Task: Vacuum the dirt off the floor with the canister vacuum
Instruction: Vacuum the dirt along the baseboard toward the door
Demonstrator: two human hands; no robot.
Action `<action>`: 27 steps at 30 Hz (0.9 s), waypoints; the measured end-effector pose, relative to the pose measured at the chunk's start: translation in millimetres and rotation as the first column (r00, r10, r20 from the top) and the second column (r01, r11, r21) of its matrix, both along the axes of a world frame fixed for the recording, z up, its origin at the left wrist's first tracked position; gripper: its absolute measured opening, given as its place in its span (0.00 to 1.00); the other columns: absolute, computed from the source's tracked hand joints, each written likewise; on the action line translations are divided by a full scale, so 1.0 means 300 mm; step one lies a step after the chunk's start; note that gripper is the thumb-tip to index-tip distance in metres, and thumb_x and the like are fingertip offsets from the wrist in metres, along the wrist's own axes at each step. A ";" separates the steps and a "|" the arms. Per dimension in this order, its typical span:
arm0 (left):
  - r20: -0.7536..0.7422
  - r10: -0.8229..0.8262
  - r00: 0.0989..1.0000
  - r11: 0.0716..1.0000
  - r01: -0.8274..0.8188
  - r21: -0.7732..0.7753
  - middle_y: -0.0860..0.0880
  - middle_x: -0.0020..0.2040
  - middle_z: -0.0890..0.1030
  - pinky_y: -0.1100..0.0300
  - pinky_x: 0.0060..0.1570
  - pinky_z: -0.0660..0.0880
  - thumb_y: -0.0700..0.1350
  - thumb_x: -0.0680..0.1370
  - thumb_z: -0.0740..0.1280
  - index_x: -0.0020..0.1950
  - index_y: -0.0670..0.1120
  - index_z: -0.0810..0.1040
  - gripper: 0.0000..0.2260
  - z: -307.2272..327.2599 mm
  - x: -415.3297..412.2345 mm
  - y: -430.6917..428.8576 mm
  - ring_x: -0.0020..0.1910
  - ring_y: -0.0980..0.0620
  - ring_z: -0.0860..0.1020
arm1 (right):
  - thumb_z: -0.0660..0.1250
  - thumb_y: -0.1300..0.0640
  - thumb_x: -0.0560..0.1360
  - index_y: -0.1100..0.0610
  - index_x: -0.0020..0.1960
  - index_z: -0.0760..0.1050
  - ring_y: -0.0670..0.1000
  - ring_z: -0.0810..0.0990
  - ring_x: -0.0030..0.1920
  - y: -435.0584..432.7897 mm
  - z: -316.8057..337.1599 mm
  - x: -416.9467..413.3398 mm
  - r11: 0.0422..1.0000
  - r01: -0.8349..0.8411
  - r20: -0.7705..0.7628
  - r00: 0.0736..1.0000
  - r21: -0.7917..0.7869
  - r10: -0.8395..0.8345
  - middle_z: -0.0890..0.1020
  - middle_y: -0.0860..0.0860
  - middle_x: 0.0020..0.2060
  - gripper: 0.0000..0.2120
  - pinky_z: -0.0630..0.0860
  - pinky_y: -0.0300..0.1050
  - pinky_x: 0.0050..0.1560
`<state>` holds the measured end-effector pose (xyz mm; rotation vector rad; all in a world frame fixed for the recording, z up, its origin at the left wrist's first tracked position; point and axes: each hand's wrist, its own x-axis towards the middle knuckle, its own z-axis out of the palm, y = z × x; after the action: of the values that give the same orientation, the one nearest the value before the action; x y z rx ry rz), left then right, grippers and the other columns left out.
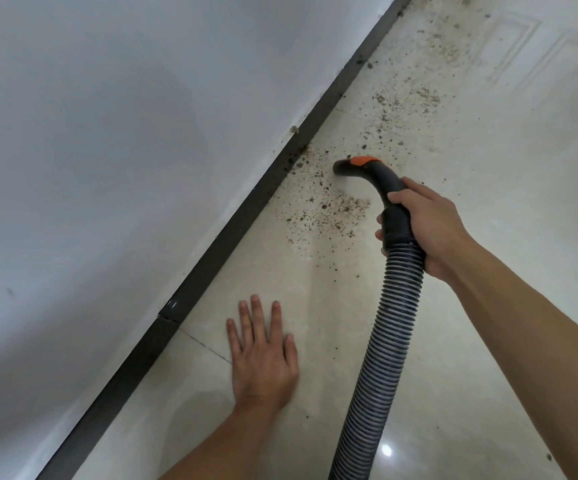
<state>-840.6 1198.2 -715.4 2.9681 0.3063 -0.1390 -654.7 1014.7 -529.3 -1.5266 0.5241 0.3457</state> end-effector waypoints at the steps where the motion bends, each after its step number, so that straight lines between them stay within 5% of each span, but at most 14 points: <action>1: -0.003 -0.001 1.000 1.000 0.001 -0.002 0.40 0.79 0.52 0.39 0.73 0.50 0.56 0.79 0.52 0.78 0.46 0.57 0.28 -0.001 0.000 0.001 0.78 0.41 0.48 | 0.67 0.59 0.79 0.47 0.73 0.69 0.58 0.80 0.33 0.009 -0.003 0.010 1.000 -0.002 0.001 1.000 0.004 0.002 0.81 0.63 0.48 0.24 0.79 0.49 0.32; 27: -0.009 -0.006 1.000 1.000 0.005 -0.010 0.39 0.78 0.55 0.39 0.71 0.53 0.55 0.78 0.54 0.77 0.46 0.60 0.28 0.000 0.003 0.008 0.78 0.39 0.52 | 0.66 0.59 0.80 0.46 0.74 0.68 0.57 0.80 0.32 0.061 0.084 0.026 0.993 -0.082 0.047 0.996 0.083 0.079 0.82 0.62 0.41 0.24 0.79 0.48 0.30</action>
<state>-839.7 1200.5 -715.5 2.9591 0.2976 -0.1539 -646.9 1032.9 -504.0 -1.4727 0.4092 0.3910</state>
